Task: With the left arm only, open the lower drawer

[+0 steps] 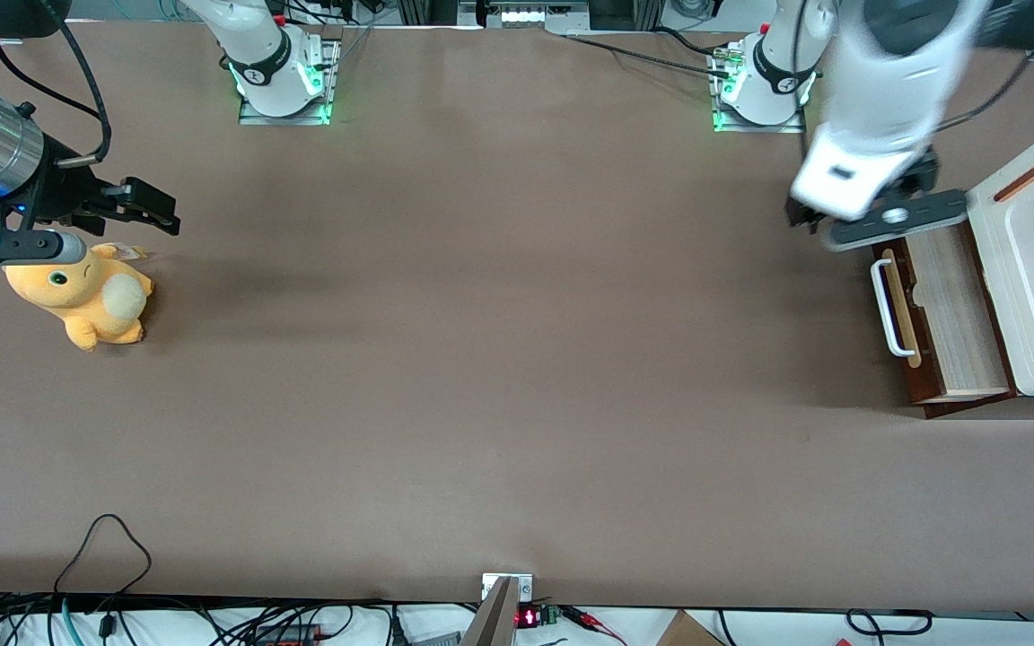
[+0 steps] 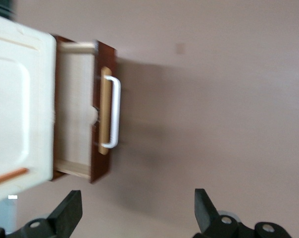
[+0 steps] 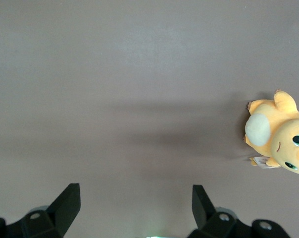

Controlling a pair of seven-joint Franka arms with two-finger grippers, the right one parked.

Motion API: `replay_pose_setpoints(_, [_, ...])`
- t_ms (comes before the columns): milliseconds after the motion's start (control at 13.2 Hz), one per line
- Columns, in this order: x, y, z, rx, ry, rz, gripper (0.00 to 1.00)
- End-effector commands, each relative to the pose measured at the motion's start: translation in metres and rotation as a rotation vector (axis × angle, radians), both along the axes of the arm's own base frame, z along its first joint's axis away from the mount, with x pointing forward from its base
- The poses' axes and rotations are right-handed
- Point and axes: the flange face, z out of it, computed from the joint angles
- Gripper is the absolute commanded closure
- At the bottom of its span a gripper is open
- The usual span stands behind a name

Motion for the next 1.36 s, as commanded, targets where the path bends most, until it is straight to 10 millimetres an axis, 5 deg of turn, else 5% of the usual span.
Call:
replay_pose_setpoints(0, [0.007, 0.058, 0.017, -0.222, 0.016, 0.058, 0.0])
replay_pose_setpoints(303, [0.016, 0.089, 0.022, -0.246, -0.007, -0.09, 0.0])
replay_pose_setpoints(1288, [0.02, 0.088, 0.033, -0.243, -0.035, -0.207, 0.0])
